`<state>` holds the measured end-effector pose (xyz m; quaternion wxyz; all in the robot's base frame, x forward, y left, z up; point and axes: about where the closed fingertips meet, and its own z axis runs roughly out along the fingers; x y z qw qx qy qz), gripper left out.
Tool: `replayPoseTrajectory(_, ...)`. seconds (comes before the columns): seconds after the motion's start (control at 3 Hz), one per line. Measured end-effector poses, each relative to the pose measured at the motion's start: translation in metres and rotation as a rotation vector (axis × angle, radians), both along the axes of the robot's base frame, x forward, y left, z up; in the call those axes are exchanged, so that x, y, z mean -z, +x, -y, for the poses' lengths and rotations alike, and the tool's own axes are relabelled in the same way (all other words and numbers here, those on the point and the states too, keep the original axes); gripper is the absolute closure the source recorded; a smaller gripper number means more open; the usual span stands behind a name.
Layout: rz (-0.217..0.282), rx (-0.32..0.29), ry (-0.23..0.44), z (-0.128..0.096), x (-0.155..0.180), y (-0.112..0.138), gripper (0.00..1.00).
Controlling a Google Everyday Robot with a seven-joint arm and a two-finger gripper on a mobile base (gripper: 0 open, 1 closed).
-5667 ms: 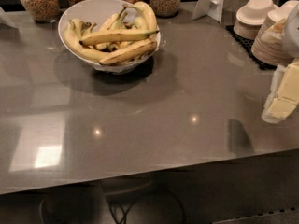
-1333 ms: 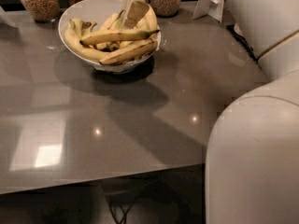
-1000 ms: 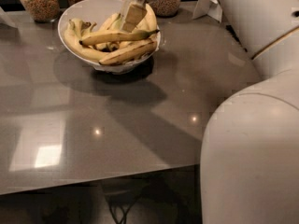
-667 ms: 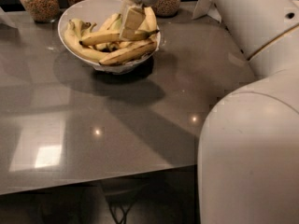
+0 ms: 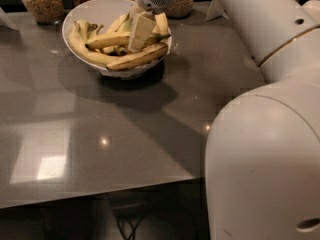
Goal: Pick banana from white bowl
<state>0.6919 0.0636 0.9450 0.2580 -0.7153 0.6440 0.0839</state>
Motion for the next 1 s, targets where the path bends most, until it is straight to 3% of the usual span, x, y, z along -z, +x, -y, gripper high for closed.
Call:
replayPoseTrajectory(0.33, 0.006, 0.011, -0.007, 0.005, 0.001, 0.008, 0.45)
replayPoseTrajectory(1.0, 0.020, 0.021, -0.030, 0.010, 0.003, 0.021, 0.42)
